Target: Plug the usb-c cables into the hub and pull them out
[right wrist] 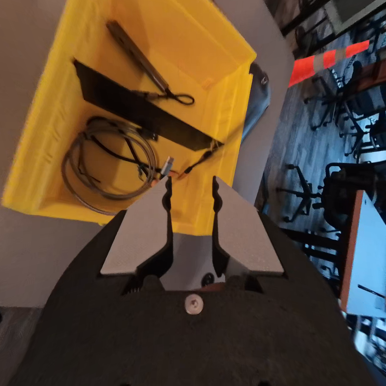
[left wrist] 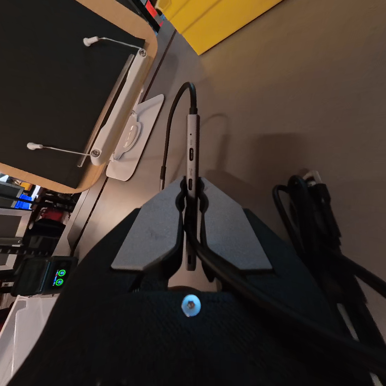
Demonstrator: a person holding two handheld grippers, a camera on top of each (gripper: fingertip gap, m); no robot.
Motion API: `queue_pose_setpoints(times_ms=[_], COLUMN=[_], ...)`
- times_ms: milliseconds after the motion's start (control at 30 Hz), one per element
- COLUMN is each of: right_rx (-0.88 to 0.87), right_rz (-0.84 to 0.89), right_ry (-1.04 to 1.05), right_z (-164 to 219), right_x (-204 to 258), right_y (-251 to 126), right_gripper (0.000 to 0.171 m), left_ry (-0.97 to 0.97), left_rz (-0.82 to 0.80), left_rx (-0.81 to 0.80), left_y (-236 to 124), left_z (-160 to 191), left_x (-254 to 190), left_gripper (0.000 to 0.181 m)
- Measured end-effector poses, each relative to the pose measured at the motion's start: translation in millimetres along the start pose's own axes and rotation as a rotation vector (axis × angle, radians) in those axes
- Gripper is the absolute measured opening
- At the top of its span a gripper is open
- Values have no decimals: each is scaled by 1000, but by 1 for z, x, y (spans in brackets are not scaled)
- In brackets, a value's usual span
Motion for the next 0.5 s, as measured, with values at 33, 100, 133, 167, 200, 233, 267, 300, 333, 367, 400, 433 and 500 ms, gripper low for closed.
queue_pose_setpoints(times_ms=[33,100,133,167,200,233,267,300,333,367,400,433,500], right_rx=[-41,-177,-271,-376,-476,-559,-616,-648,-664,-674,-679,-671,-604], right_rz=[-2,-51,-115,-202,-308,-418,-513,-578,-613,-635,-656,-674,-679], right_ry=[21,57,54,34,-1,-56,-128,-206,-280,-344,-401,-450,-556], right_z=[-6,-26,-40,-55,-71,-85,-98,-110,-120,-130,-139,-147,-158], right_x=[3,17,30,48,70,95,120,145,168,189,209,226,255], right_y=[-5,-23,-33,-43,-52,-60,-65,-67,-65,-61,-56,-48,-29], right_gripper=[37,38,39,41,42,43,44,44,47,51,54,46,31], left_ry=[-14,-61,-90,-118,-145,-167,-179,-185,-188,-192,-191,-188,-195], left_rz=[2,30,59,97,132,173,213,249,278,296,314,327,346], left_rx=[-3,-24,-45,-69,-87,-100,-119,-140,-158,-170,-178,-189,-199], left_y=[0,0,0,0,0,-1,-1,-3,-4,-6,-7,-9,-11], left_z=[1,3,3,3,3,3,2,1,0,-1,-2,-2,-2], left_x=[1,4,4,4,4,4,3,1,0,0,-1,-1,-1], left_gripper=[6,6,6,6,6,6,7,7,7,7,7,6,6])
Point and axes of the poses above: each gripper's, where its closed fingertips meet, y out along the fingers, z out of its underside, x = y × z across the jaws, the point moved 10 cm from there along -y, back along the fingers, and after that the axes turned 2 degrees about -x, right-handed, at the moved point
